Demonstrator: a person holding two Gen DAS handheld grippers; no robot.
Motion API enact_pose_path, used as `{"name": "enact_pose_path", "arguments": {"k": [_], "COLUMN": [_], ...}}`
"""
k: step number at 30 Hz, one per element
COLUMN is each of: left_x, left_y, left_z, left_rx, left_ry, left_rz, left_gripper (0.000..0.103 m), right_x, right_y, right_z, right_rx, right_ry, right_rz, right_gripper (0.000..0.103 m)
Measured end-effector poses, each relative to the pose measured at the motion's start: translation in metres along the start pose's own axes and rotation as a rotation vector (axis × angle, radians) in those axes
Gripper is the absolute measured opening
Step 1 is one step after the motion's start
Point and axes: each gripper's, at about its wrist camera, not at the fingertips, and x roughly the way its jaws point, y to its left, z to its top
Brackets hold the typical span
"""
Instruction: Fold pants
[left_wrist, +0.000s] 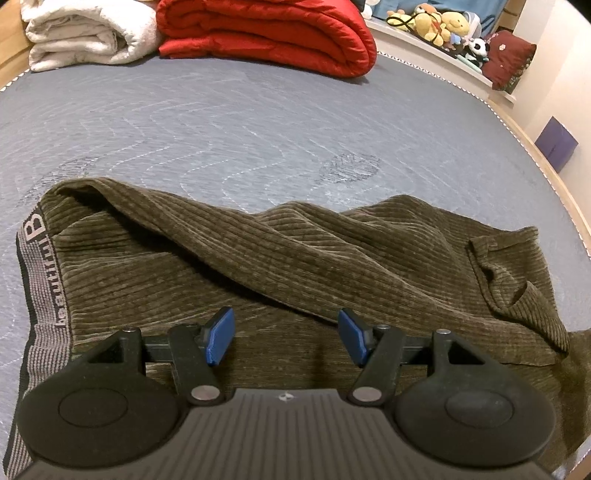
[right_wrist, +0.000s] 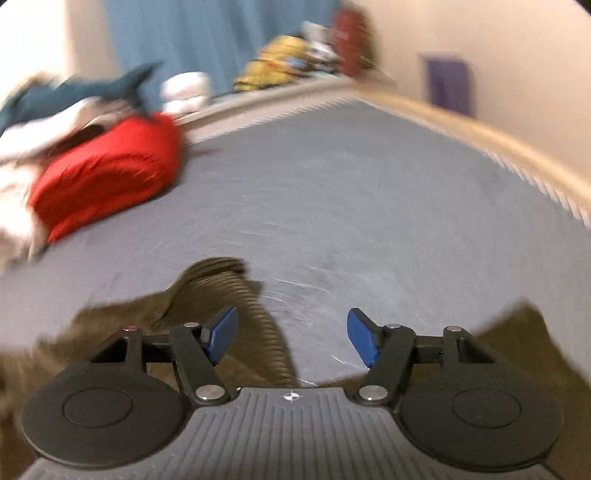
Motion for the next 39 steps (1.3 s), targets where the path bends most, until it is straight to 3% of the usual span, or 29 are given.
{"name": "enact_pose_path", "arguments": {"k": [2, 6, 10, 14, 16, 23, 24, 27, 30, 31, 34, 37, 39], "left_x": [0.002, 0.008, 0.015, 0.024, 0.03, 0.051, 0.054, 0.059, 0.064, 0.065, 0.069, 0.068, 0.066], "left_y": [-0.004, -0.009, -0.011, -0.012, -0.009, -0.007, -0.007, -0.011, -0.013, -0.012, -0.008, -0.007, -0.007], "left_z": [-0.001, -0.003, -0.002, -0.003, -0.003, 0.001, 0.002, 0.005, 0.01, 0.011, 0.015, 0.019, 0.02], "left_rx": [0.008, 0.029, 0.033, 0.008, -0.023, -0.072, -0.076, -0.084, -0.098, -0.109, -0.155, -0.184, -0.188], "left_ry": [0.0, 0.006, 0.02, 0.055, 0.079, 0.111, 0.112, 0.098, 0.085, 0.082, 0.075, 0.055, 0.035], "left_rz": [0.002, 0.013, 0.006, -0.049, -0.074, -0.119, -0.123, -0.137, -0.156, -0.162, -0.183, -0.201, -0.2], "left_gripper": [0.068, 0.068, 0.068, 0.068, 0.068, 0.068, 0.068, 0.068, 0.07, 0.07, 0.07, 0.07, 0.064], "right_x": [0.002, 0.009, 0.024, 0.051, 0.066, 0.092, 0.093, 0.095, 0.092, 0.088, 0.071, 0.046, 0.029], "right_y": [0.024, 0.06, 0.088, 0.106, 0.108, 0.104, 0.104, 0.105, 0.098, 0.092, 0.063, 0.02, -0.014], "right_z": [-0.002, -0.004, -0.02, -0.04, -0.047, -0.058, -0.057, -0.054, -0.043, -0.036, -0.005, 0.024, 0.036], "right_rx": [-0.131, -0.34, -0.519, -0.681, -0.716, -0.728, -0.725, -0.722, -0.657, -0.605, -0.377, -0.067, 0.167], "right_ry": [-0.037, -0.062, -0.028, 0.022, 0.06, 0.141, 0.143, 0.143, 0.133, 0.122, 0.04, -0.069, -0.14], "right_rz": [0.021, 0.058, 0.116, 0.081, 0.075, 0.077, 0.079, 0.086, 0.111, 0.126, 0.148, 0.169, 0.173], "right_gripper": [0.066, 0.055, 0.056, 0.066, 0.071, 0.069, 0.067, 0.041, 0.015, 0.012, 0.011, 0.01, 0.01]}}
